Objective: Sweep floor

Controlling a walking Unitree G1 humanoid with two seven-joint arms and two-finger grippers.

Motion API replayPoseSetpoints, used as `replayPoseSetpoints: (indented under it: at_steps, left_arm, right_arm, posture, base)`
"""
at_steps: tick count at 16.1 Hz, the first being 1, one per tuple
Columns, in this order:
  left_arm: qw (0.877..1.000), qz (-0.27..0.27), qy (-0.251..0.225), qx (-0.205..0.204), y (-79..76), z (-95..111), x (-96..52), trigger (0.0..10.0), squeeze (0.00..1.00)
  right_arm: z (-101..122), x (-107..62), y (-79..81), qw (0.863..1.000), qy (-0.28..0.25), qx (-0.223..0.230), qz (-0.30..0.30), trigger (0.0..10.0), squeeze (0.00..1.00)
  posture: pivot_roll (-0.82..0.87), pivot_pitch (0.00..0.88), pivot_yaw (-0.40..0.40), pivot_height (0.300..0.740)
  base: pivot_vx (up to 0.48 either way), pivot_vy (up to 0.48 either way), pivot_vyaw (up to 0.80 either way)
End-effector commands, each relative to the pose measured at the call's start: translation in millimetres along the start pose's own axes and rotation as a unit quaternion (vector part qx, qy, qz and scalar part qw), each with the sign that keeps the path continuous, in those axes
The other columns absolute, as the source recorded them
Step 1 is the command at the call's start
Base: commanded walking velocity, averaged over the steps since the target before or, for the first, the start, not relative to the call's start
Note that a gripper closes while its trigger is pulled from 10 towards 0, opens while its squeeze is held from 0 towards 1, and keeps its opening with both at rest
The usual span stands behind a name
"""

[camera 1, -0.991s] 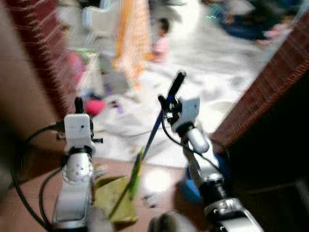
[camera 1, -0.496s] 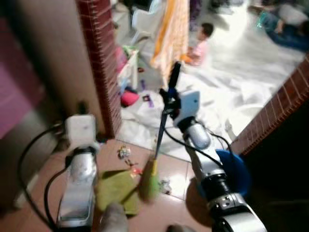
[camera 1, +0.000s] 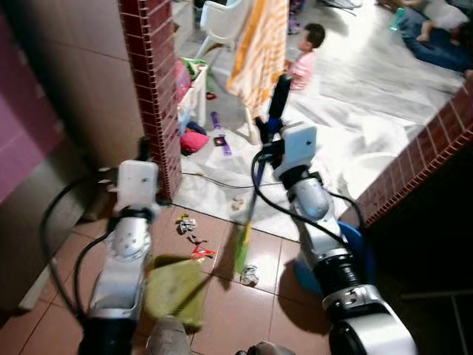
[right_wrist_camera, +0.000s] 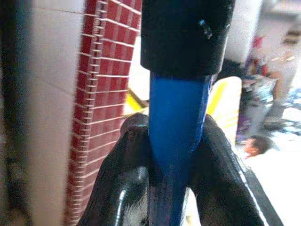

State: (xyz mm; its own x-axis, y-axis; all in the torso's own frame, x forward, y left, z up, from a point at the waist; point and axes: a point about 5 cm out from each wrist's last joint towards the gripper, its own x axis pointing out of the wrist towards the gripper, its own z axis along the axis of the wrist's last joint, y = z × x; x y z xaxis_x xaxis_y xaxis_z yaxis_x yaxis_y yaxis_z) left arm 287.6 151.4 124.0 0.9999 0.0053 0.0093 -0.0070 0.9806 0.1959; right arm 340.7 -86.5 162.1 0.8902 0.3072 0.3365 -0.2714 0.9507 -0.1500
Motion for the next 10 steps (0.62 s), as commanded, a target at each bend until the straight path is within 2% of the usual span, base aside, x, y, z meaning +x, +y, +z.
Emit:
replayPoseSetpoints:
  at_steps: [1, 2, 4, 7, 10]
  left_arm:
    - [1.0, -0.014, -0.027, 0.006, -4.4, 10.4, 4.2, 10.0, 0.0]
    - [0.998, -0.047, -0.032, 0.016, -16.5, 9.1, 11.1, 10.0, 0.0]
    - [0.995, -0.095, -0.034, 0.023, -31.6, 5.6, 14.4, 10.0, 0.0]
    - [0.99, -0.132, -0.02, 0.048, -45.2, -3.1, 15.4, 10.0, 0.0]
    - [0.988, -0.143, -0.017, 0.048, -54.3, -7.8, 19.5, 10.0, 0.0]
  right_arm:
    - [15.5, 7.8, -7.2, 0.999, -0.04, -0.032, -0.007, 10.0, 0.0]
    - [15.9, 7.3, -16.4, 0.996, -0.042, -0.069, -0.023, 10.0, 0.0]
    - [11.7, 2.1, -19.3, 0.995, -0.034, -0.092, -0.022, 10.0, 0.0]
    - [4.8, -4.4, -20.4, 0.996, -0.016, -0.09, -0.015, 10.0, 0.0]
    - [-1.0, -10.1, -17.2, 0.997, -0.004, -0.079, -0.005, 10.0, 0.0]
  posture:
    - [0.08, 0.025, -0.102, 0.74]
    - [0.08, 0.026, -0.101, 0.74]
    - [0.06, 0.03, -0.096, 0.74]
    - [0.04, 0.035, -0.093, 0.74]
    - [0.02, 0.039, -0.088, 0.74]
  base:
    - [0.0, 0.0, 0.0]
    - [0.0, 0.0, 0.0]
    - [0.0, 0.0, 0.0]
    - [0.0, 0.0, 0.0]
    - [0.0, 0.0, 0.0]
